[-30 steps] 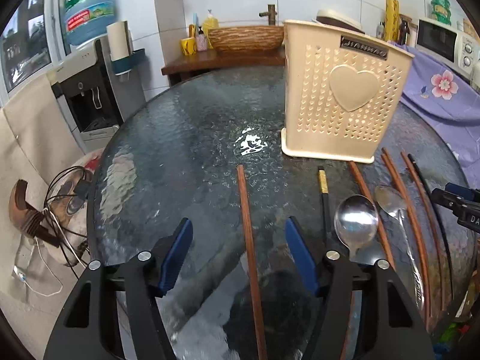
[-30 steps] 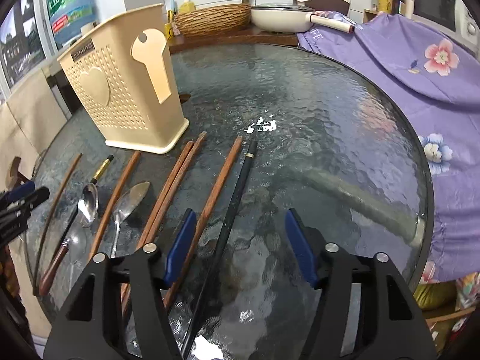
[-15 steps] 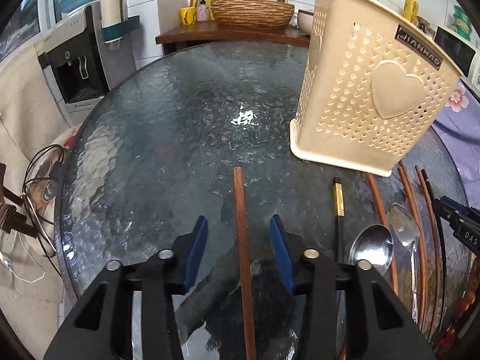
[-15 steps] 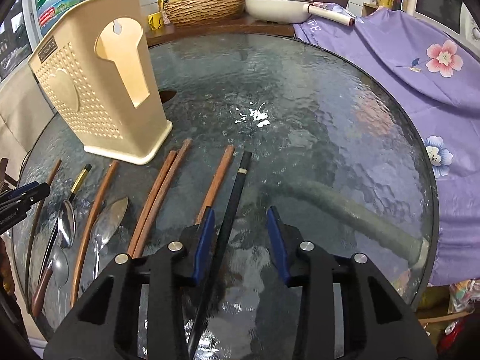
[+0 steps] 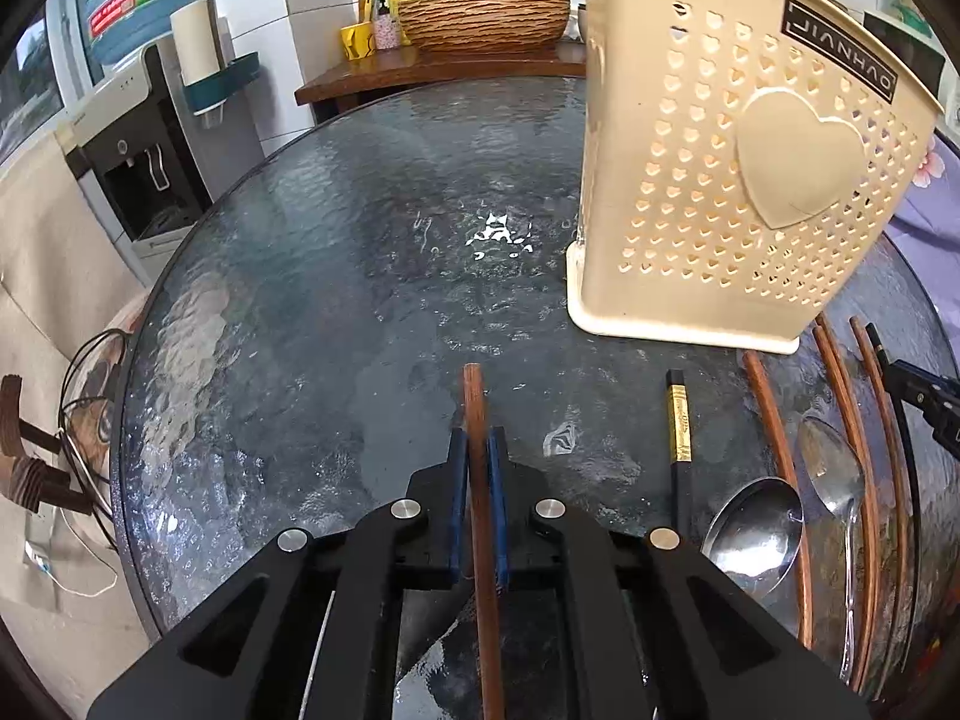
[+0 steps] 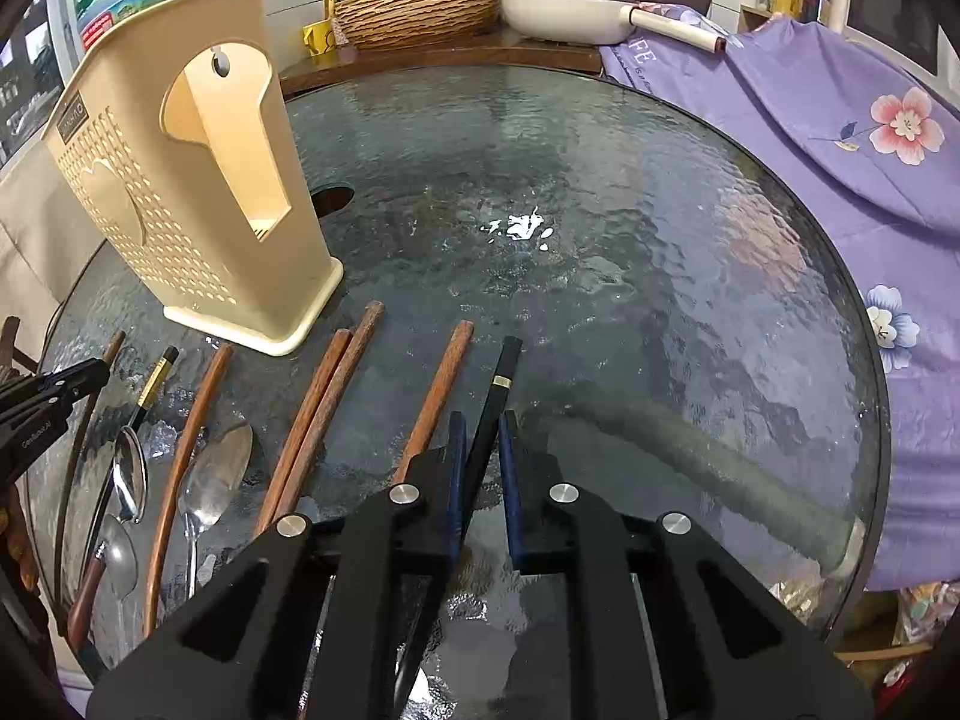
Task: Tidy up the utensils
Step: 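Grasp a brown wooden chopstick with the left tool while the right tool grasps a black chopstick, then lift the left tool's wooden chopstick over the cream caddy while the right tool carries its black chopstick there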
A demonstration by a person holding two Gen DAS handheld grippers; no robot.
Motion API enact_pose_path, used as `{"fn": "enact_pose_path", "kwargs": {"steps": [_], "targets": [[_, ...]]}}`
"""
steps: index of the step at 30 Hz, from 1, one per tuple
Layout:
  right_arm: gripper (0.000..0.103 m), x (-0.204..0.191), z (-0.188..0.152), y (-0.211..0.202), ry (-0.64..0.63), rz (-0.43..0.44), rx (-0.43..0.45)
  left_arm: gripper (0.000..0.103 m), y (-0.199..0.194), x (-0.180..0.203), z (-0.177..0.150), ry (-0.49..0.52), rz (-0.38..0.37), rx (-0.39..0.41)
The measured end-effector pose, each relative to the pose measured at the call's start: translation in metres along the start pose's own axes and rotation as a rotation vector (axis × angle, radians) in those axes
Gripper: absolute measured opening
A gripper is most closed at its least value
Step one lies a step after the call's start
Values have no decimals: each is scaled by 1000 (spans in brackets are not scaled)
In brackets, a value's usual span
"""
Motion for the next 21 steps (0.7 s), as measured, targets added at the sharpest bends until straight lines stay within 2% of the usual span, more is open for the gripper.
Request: {"fn": "enact_pose_path", "kwargs": {"steps": [13,21], "targets": [[8,1,3,6,25,41,13,7,-1,1,-2,-2,-20,6],[8,0,-1,-9,40,75,67,7,-23,-1,2,-18,-50,71]]}}
Point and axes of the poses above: each gripper's, at about its wrist camera, not at the fingertips, and y roughly the way its jaws point, x to its right, z to its top, the point moved 2 cm from there along y, roughly the way its jaws point, and after that the axes turned 1 degree about x, right-handed, at the moved point
